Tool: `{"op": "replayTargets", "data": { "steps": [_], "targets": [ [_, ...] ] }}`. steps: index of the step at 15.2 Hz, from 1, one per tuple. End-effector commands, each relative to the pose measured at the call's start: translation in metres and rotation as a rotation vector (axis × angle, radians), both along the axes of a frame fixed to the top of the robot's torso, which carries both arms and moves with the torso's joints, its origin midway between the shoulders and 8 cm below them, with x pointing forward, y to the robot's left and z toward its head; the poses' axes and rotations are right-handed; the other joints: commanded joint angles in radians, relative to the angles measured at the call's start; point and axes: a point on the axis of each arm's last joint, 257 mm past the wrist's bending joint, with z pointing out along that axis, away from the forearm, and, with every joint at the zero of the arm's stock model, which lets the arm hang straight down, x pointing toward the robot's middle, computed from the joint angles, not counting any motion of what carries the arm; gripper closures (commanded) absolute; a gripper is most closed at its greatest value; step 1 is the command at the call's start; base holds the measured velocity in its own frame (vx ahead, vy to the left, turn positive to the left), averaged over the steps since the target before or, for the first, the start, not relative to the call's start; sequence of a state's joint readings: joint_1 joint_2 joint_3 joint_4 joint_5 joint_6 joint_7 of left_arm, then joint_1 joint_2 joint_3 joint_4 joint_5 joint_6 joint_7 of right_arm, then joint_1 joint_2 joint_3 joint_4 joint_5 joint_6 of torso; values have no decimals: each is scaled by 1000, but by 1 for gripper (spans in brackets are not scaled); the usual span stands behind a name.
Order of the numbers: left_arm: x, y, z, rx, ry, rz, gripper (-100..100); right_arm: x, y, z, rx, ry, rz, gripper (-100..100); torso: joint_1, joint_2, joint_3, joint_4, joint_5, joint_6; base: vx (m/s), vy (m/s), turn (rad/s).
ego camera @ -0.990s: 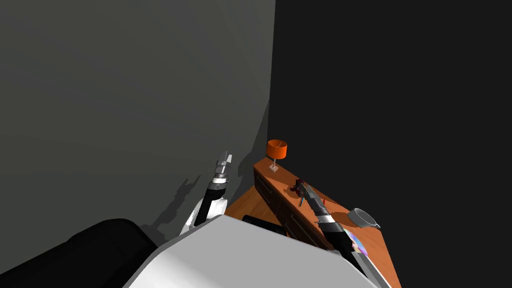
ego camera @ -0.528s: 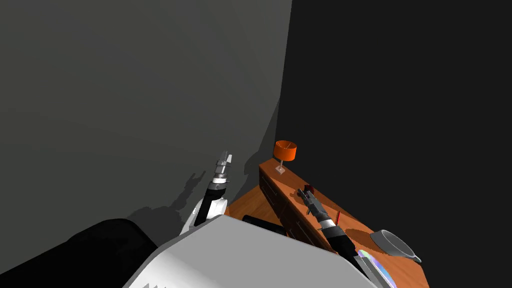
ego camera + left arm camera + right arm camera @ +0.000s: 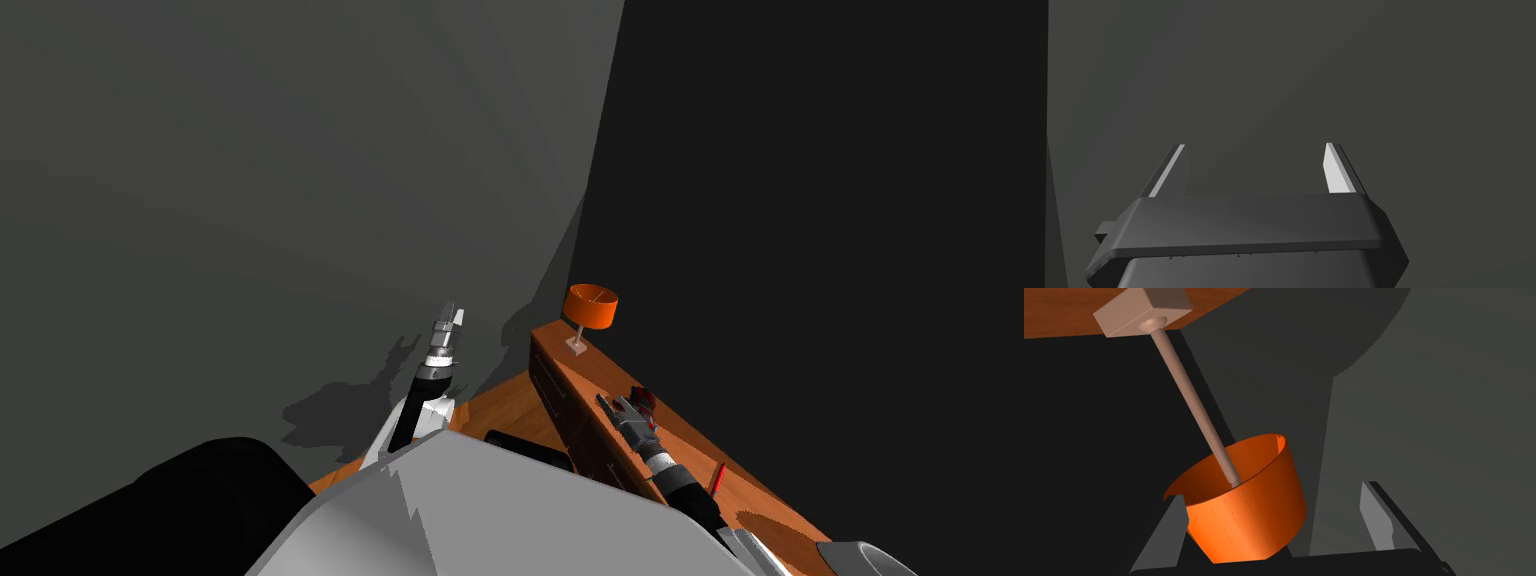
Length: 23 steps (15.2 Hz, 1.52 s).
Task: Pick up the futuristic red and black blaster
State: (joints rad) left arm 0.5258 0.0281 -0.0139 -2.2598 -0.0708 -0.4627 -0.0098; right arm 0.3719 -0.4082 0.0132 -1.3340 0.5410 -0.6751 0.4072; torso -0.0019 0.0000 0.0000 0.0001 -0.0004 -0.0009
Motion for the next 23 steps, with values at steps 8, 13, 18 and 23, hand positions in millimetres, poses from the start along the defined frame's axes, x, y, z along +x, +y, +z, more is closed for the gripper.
{"op": "replayTargets", "data": {
  "steps": [8,13,18,23],
  "targets": [
    [0,0,0,0,0,0,0,-31,-31,-66,-177,139,49,-100,0,0,0,0,0,0,-3,-6,227],
    [0,0,0,0,0,0,0,-54,-55,-100,-319,222,112,-100,0,0,0,0,0,1,-3,-4,236],
    [0,0,0,0,0,0,0,-82,-79,-130,-385,310,128,-100,0,0,0,0,0,0,-4,-10,284],
    [0,0,0,0,0,0,0,-121,-115,-161,-509,422,186,-100,0,0,0,0,0,0,-6,-7,279]
  ]
}}
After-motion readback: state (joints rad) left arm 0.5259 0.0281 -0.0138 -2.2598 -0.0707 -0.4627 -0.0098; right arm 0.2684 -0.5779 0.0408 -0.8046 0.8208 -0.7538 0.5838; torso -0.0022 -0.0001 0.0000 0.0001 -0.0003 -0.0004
